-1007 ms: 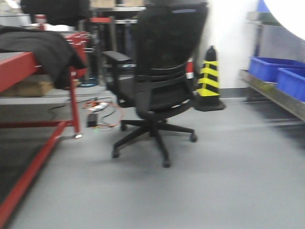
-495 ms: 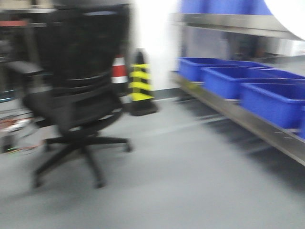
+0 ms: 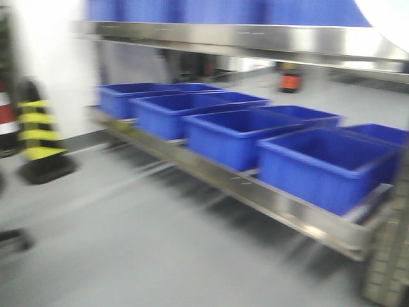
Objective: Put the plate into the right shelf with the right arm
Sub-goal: 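Drive the base past the chair toward the shelf of blue bins, then stop in front of the shelf, holding the plate beside the metal rail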
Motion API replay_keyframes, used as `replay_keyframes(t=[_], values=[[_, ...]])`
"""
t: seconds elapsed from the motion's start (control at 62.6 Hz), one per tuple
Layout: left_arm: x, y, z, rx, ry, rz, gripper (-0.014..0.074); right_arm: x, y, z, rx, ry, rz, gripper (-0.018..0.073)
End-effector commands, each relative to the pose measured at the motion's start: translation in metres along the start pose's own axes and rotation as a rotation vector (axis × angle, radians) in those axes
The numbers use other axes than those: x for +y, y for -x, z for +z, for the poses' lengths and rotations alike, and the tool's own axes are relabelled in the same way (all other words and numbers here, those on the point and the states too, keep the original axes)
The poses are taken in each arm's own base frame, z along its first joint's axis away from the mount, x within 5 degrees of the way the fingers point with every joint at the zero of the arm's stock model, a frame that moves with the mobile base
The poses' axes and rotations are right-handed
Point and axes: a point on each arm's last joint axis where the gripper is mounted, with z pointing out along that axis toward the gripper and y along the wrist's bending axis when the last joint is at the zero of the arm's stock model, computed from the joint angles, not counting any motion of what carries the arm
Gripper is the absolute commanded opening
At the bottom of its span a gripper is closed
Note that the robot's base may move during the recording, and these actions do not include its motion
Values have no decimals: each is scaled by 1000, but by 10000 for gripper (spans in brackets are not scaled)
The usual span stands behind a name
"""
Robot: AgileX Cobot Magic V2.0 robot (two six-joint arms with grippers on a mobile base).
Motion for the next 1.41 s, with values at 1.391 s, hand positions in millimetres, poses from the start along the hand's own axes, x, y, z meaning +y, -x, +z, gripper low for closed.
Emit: replay_keyframes(t=[1.391], values=[[0, 5, 0, -77, -1, -1, -47, 0, 17, -1, -115, -6, 3, 54]])
